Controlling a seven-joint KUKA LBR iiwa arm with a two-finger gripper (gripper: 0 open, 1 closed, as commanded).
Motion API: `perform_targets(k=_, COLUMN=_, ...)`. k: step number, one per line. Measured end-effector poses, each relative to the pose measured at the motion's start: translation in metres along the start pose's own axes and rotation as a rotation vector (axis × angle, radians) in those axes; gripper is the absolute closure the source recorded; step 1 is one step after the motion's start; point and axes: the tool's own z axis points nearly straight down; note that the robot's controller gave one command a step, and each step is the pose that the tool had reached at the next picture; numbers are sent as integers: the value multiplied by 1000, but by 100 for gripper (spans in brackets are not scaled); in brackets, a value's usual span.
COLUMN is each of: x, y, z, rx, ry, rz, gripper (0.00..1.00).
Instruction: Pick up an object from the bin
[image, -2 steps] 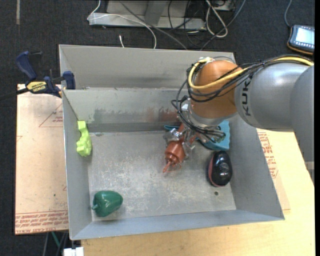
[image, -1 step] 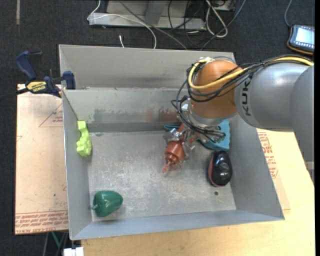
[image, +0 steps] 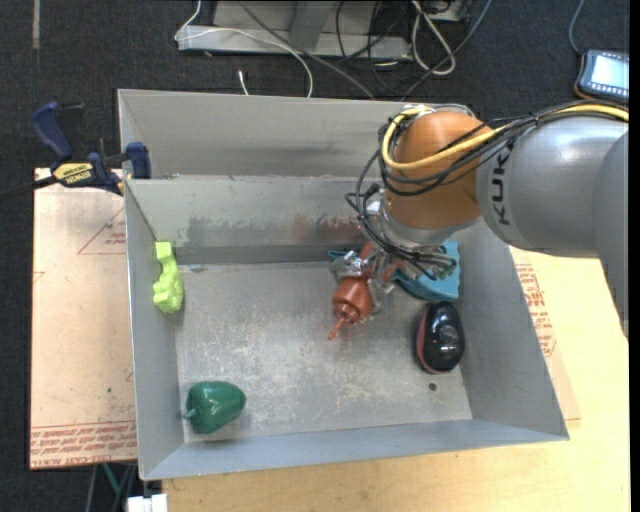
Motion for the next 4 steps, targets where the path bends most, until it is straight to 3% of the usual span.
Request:
perform_targets(k=3, x=-3, y=0, z=-34, rx=3, ry=-6, rz=3, gripper=100)
perform_targets(k=4, x=-2, y=1, z=-50, rx=-3, ry=0, rz=4, gripper=100)
